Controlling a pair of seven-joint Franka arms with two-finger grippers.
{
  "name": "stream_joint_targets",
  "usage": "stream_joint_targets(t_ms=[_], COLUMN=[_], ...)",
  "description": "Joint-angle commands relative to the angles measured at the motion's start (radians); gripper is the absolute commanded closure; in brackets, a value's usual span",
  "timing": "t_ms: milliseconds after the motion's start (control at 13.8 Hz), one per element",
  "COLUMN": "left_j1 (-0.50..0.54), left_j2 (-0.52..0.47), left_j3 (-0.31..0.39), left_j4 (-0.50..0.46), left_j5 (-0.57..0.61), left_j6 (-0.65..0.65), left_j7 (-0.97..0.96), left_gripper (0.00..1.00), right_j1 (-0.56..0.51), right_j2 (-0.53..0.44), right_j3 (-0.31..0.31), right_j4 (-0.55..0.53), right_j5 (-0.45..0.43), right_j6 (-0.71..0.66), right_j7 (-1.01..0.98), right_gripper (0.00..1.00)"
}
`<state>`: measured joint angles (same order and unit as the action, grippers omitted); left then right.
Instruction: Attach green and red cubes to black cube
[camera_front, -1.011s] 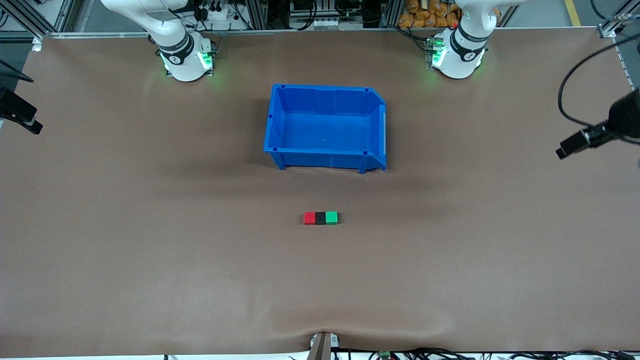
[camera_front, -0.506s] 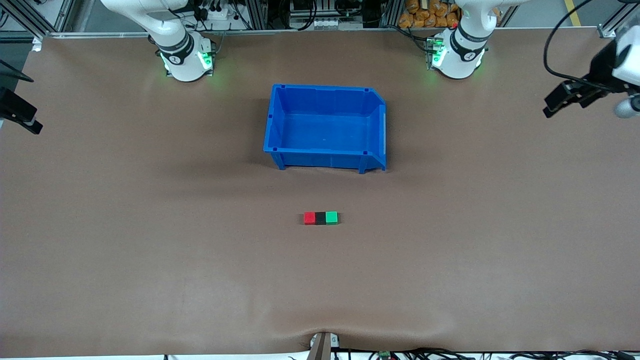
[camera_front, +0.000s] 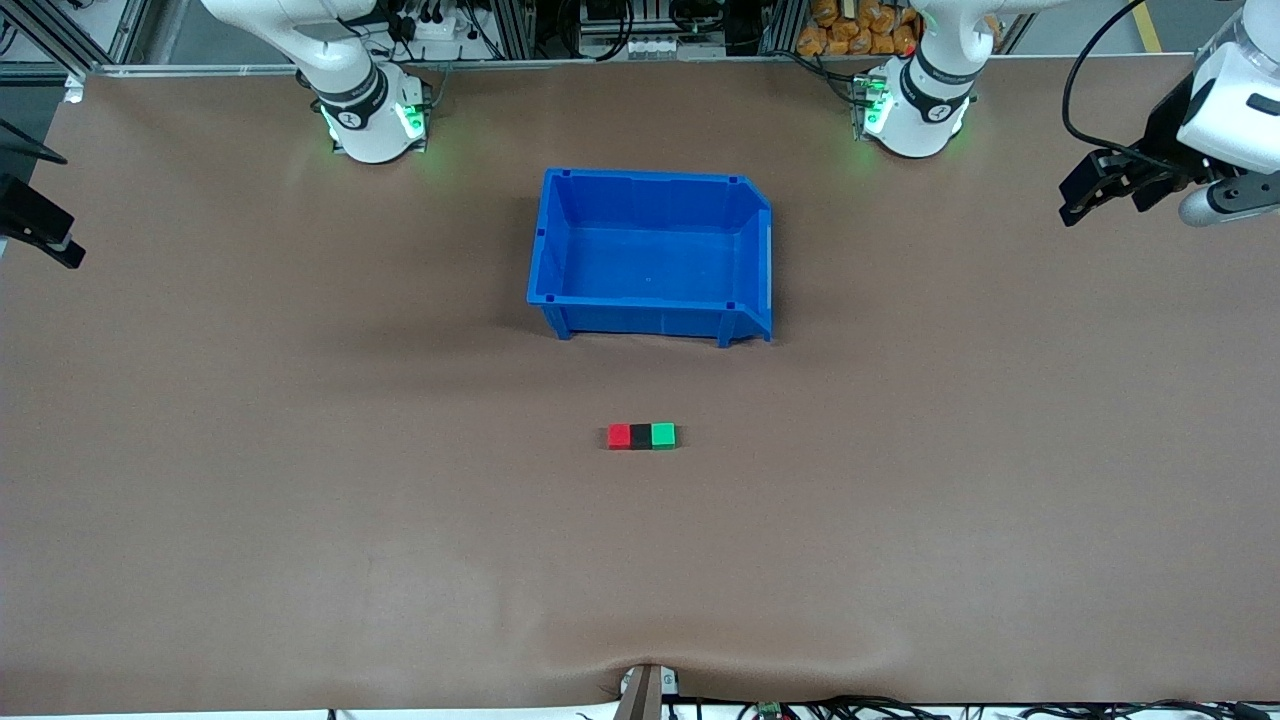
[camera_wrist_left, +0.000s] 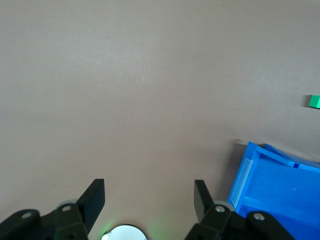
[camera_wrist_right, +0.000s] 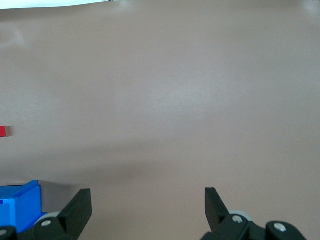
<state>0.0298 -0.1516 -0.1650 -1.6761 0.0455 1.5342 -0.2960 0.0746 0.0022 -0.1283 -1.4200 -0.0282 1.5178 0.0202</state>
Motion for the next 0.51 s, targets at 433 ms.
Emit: stream_joint_targets(t_ms=[433], left_j1=[0.039], left_j2=[0.006], left_j3=[0.009], left_j4=[0.036], left_j5=[-0.001], left_j6=[-0.029], left_j7=[0.149], left_gripper=[0.20], right_j1=[0.002], right_j2=[-0.011], right_j3=[0.001], right_j4=[0.000], right_j5=[-0.015], right_j6=[-0.002], right_j7=[-0.008], right_gripper=[0.00])
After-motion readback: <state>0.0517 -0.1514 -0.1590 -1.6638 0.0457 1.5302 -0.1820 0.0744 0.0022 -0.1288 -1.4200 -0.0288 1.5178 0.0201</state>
